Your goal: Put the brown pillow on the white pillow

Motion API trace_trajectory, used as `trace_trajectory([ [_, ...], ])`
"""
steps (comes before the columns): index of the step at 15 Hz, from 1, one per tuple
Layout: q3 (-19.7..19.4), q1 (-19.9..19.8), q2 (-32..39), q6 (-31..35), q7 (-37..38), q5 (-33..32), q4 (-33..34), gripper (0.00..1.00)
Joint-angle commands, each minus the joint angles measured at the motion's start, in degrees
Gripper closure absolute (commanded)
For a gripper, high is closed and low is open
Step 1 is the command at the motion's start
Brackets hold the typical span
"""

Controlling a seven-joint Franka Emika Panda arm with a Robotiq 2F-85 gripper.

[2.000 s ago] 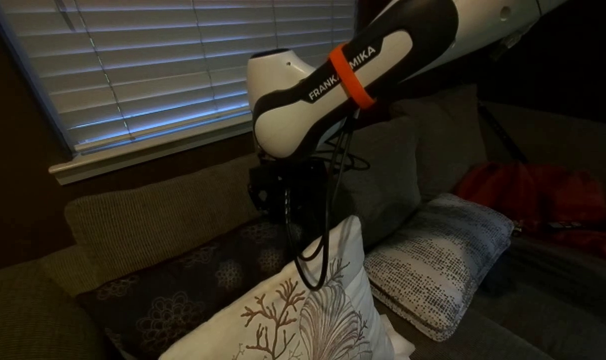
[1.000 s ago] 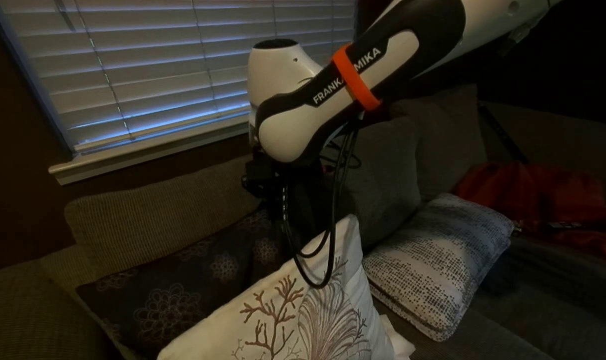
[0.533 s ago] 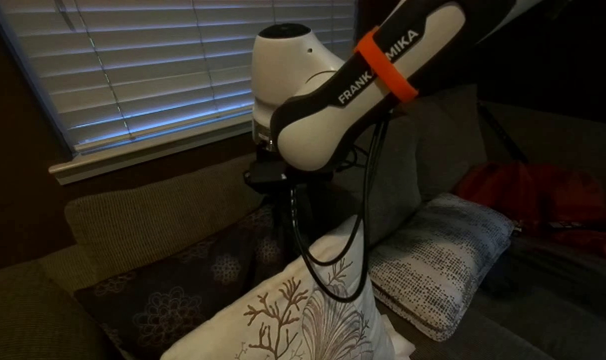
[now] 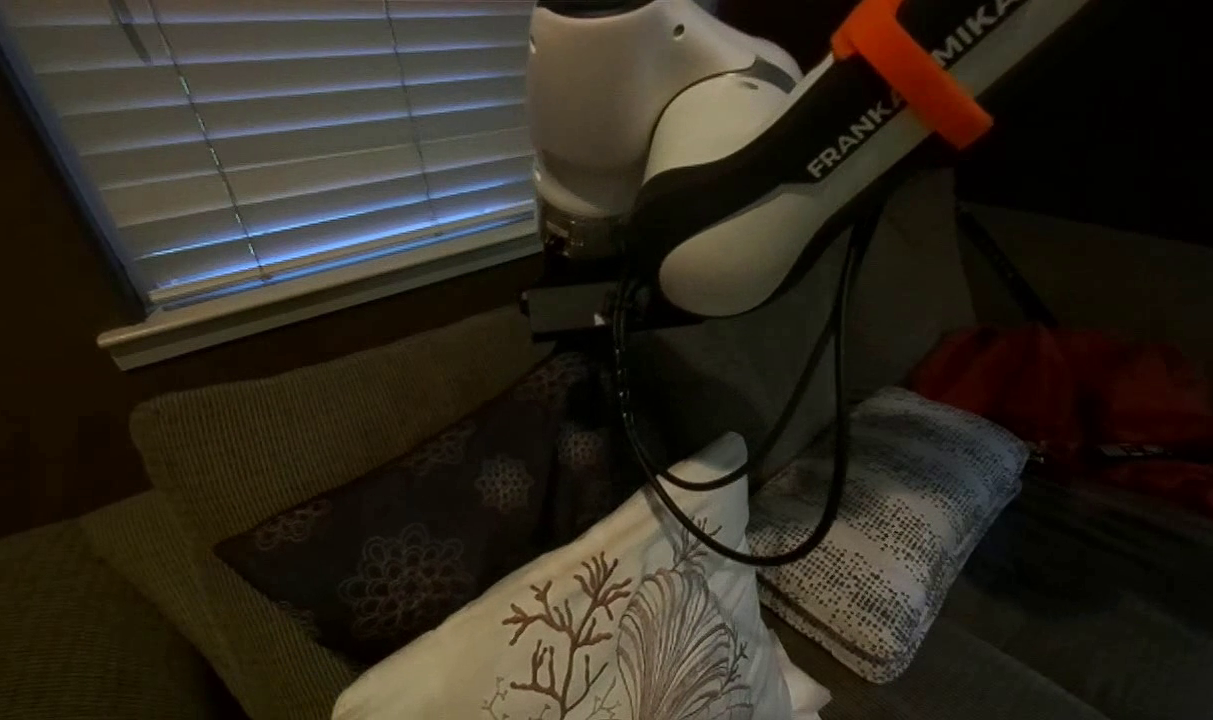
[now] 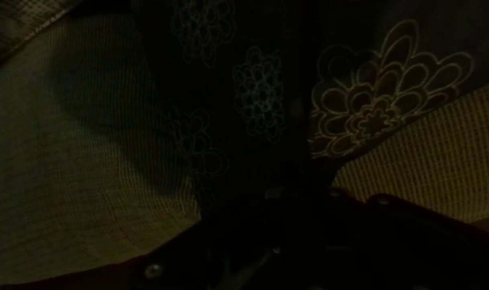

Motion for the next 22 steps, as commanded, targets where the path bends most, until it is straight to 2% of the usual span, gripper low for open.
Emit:
trace_trajectory([
  [1,-5.73,5.23,-7.09,-0.24,10.62,-9.74,-5.85,0.99],
  [4,-7.97,9.1,-10.36,-2.39,19.69,-17.28,-8.98,0.99],
  [6,-8.07,10.66,-12.58,-4.71,26.15,-23.81,-10.59,0.99],
  [9,-4.33,9.44,-16.55,-10.84,32.71,-34.17,-11.84,0.99],
  [12,1.75,5.74,-19.73,-17.02,36.65,-44.02,-12.2,0.99],
  [14,7.24,1.71,-21.45,-20.01,37.74,-46.9,-12.32,0.99],
  [18,17.53,-5.68,-24.23,-27.93,40.73,-45.29,-13.29,0.99],
  [22,25.06,-11.89,-28.08,-35.6,42.82,-43.97,-16.64,0.99],
])
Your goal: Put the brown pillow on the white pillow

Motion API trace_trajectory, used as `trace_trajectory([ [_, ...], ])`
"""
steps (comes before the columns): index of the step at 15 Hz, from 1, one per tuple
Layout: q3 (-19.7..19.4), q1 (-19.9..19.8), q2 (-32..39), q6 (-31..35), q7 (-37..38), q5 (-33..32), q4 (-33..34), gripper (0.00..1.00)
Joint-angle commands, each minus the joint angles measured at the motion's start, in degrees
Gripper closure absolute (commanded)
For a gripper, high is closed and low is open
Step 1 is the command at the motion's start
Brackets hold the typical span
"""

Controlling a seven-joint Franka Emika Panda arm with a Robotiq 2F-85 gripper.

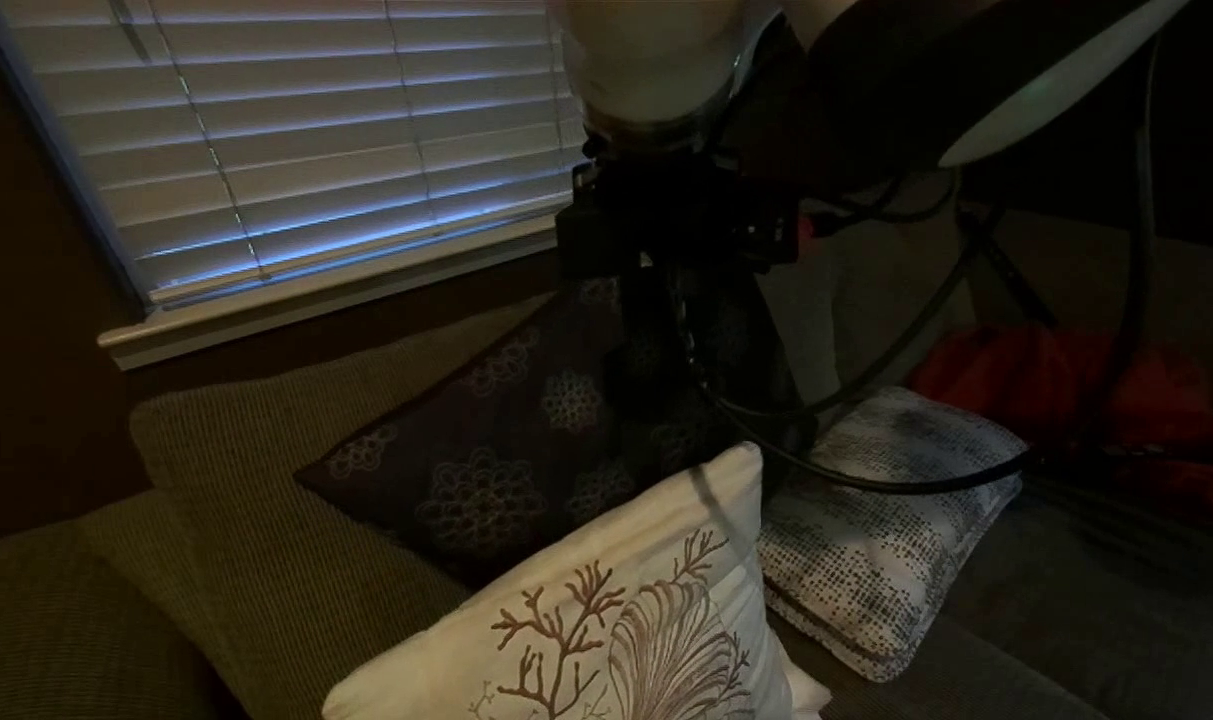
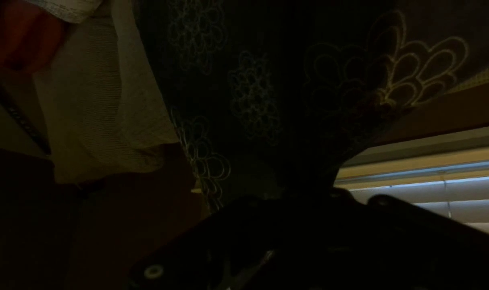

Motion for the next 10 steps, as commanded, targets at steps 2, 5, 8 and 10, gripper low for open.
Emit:
trace_trajectory([
  [2,7.85,-6.88,-8.79,-8.73,2.92,-0.91,-6.02,0.99],
  [5,10.42,-10.06,-12.4,-12.52,2.94,-1.68,-9.78,0.99],
  [8,11.54,-13.18,-14.73,-12.0,3.54,-3.01,-12.99,0.99],
  [10,11.8,-15.01,-16.26,-10.25,3.94,-3.56,-15.22,0.99],
])
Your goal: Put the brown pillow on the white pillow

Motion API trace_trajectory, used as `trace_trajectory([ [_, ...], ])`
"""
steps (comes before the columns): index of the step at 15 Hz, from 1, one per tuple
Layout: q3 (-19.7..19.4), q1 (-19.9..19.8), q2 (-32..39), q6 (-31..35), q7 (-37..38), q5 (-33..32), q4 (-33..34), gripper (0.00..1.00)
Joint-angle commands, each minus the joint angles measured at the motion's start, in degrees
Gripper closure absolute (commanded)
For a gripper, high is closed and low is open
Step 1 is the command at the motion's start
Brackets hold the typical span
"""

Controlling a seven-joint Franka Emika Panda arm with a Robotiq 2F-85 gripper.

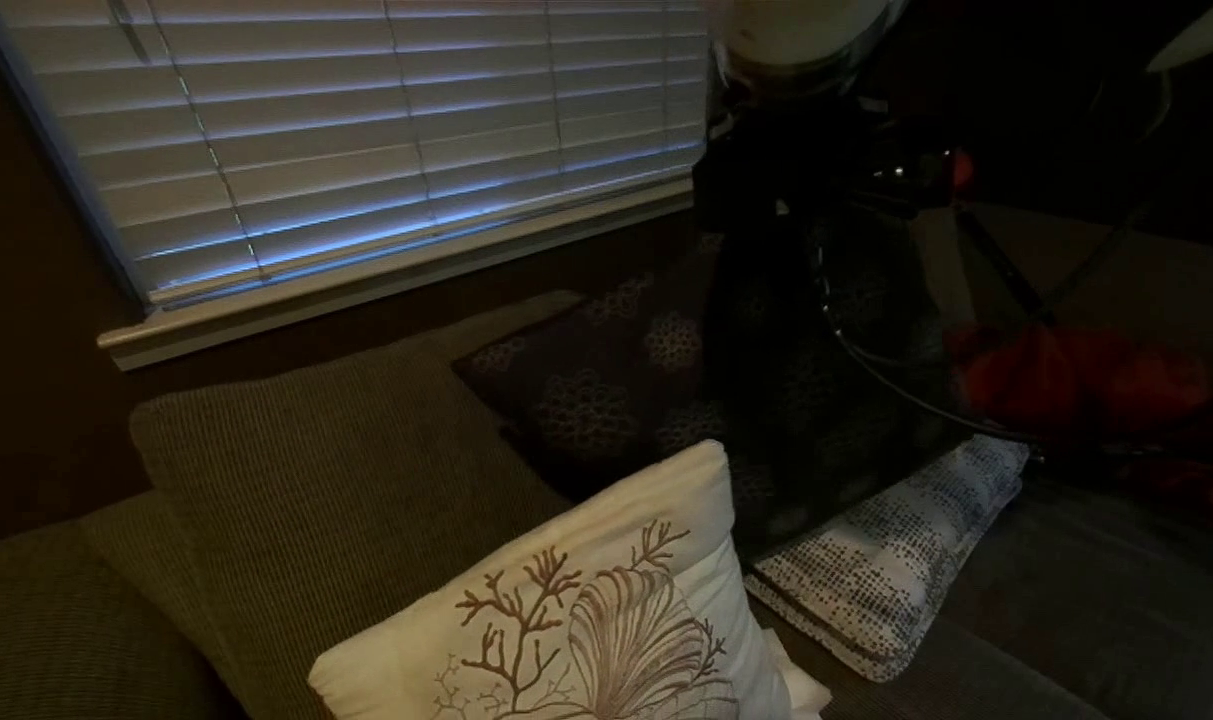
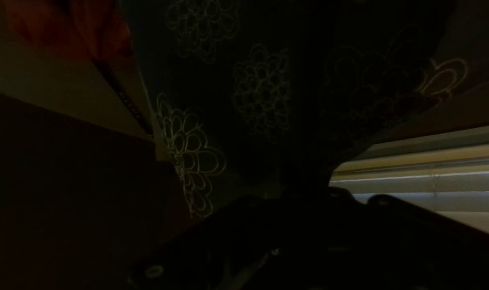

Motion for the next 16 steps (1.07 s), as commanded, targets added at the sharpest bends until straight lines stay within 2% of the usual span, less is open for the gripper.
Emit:
trace_trajectory([
  [1,1.67,-3.65,-6.48,2.05,1.86,-3.86,-5.63,0.99],
  [2,2.36,-3.69,-1.32,0.53,0.38,-0.35,-1.99,0.99],
  [3,2.37,-4.24,-1.54,0.95,0.4,-0.14,-2.71,0.95],
  [10,3.13,-4.44,0.56,1.09,0.53,0.01,-2.74,0.95],
  [12,3.07,-4.59,0.35,0.79,0.83,-0.23,-3.07,0.99],
  [16,2.91,-5.54,-1.44,4.37,-0.91,-0.89,-5.57,0.99],
])
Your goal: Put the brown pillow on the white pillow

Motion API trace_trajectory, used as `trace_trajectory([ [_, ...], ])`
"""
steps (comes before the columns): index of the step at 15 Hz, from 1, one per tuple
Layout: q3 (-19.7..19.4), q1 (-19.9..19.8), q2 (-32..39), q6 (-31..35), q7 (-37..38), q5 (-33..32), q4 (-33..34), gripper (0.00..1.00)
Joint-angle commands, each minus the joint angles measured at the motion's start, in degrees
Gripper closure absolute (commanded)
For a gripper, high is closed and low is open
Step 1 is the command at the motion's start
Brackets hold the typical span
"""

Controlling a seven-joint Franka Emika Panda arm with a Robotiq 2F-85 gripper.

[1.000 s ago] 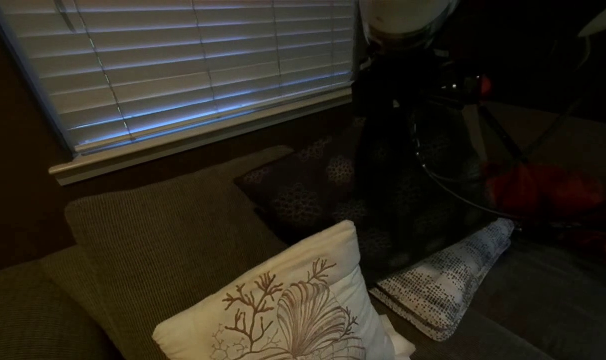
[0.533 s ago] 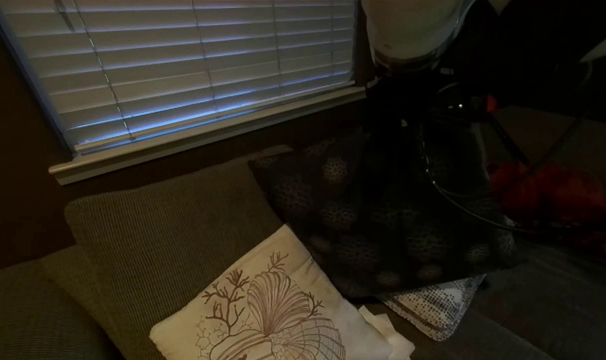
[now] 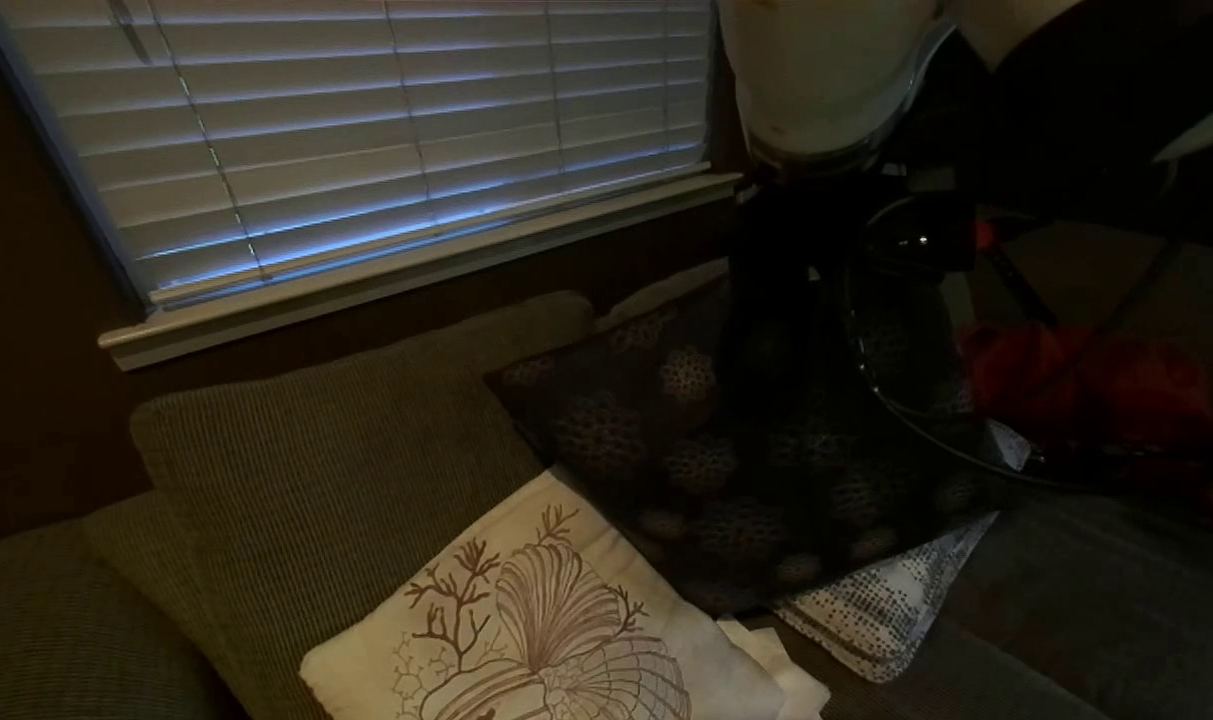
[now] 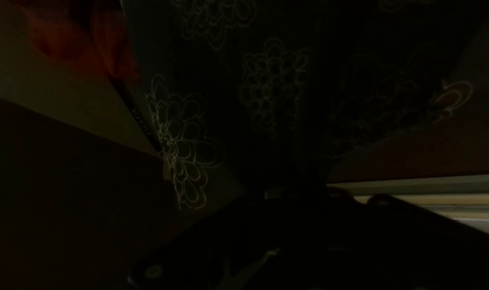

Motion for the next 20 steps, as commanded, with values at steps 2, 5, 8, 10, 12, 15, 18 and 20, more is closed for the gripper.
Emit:
trace_trajectory([
  [2,0.81,-1.99,-4.51,2.98,-1.89,-1.5,-3.01,0.99],
  [5,0.64,-2.69,-6.9,4.55,-3.75,-2.71,-4.77,0.99],
  [8,-0.05,-3.96,-9.44,4.83,-5.81,-3.91,-7.06,0.99],
  [10,-0.75,-5.22,-11.44,7.0,-6.67,-5.25,-9.02,0.99],
  [12,-1.25,-6.37,-13.37,9.03,-7.45,-7.08,-10.67,0.99],
  [15,-1.95,-7.88,-15.94,12.16,-8.3,-11.51,-12.31,0.99],
  [18,-3.06,-9.24,-18.33,16.3,-9.41,-15.07,-13.32,0.99],
  [20,-4.23,-10.26,-19.5,19.4,-10.32,-16.28,-13.77,0.99],
])
